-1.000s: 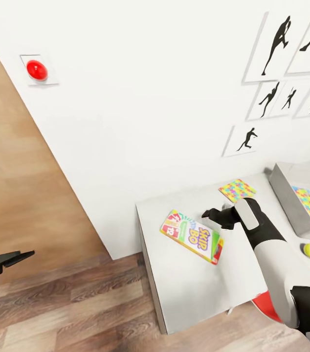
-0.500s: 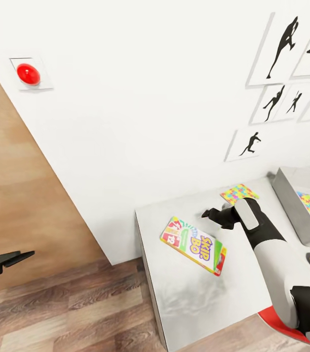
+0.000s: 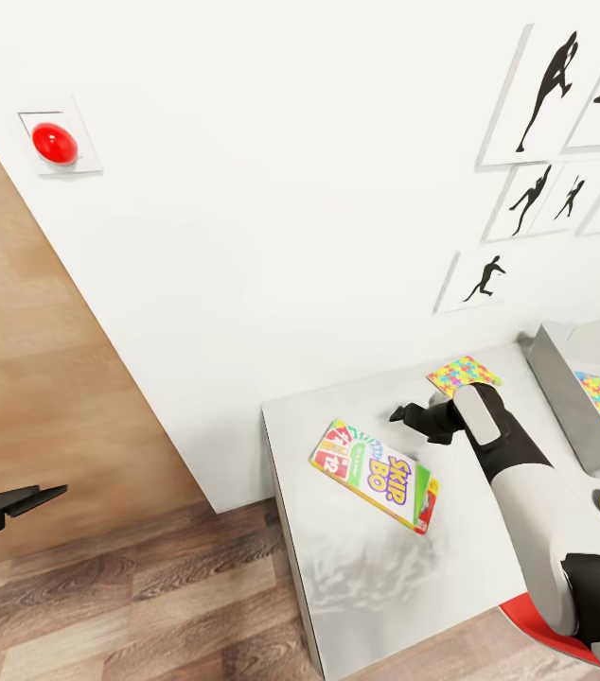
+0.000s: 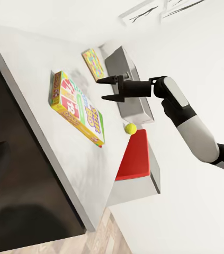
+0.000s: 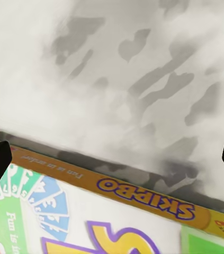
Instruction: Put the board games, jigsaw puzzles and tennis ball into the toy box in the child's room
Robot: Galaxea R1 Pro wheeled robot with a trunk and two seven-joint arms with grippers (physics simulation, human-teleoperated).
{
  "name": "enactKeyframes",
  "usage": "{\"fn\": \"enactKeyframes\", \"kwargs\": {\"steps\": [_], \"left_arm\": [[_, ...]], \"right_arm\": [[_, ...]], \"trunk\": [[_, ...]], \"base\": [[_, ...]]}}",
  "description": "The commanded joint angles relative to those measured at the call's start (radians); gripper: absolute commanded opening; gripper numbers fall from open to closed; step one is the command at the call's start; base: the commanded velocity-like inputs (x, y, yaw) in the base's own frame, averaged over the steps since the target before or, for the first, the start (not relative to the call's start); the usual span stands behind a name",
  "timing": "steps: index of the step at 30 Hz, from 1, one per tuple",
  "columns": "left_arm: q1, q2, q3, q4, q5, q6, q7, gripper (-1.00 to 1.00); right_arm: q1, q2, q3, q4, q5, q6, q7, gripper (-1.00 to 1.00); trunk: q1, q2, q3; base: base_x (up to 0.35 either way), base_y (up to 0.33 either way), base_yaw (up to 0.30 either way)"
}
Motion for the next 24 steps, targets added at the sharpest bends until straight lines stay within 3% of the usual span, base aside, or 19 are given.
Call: {"fn": "enactKeyframes", "kwargs": {"steps": [1, 24], "left_arm": [[-0.001, 0.001, 0.000, 0.000, 0.000, 0.011, -0.004, 1.00], [-0.001, 0.001, 0.000, 0.000, 0.000, 0.011, -0.004, 1.00]], "right_arm": [[-0.001, 0.001, -0.001, -0.001, -0.010, 0.003, -0.010, 1.00], [-0.001, 0.001, -0.001, 0.000, -0.010, 0.003, -0.010, 1.00]], "trunk": [[0.001, -0.002, -0.002], [0.001, -0.002, -0.026]], "base": [[0.000, 0.000, 0.000], [0.000, 0.000, 0.000]]}}
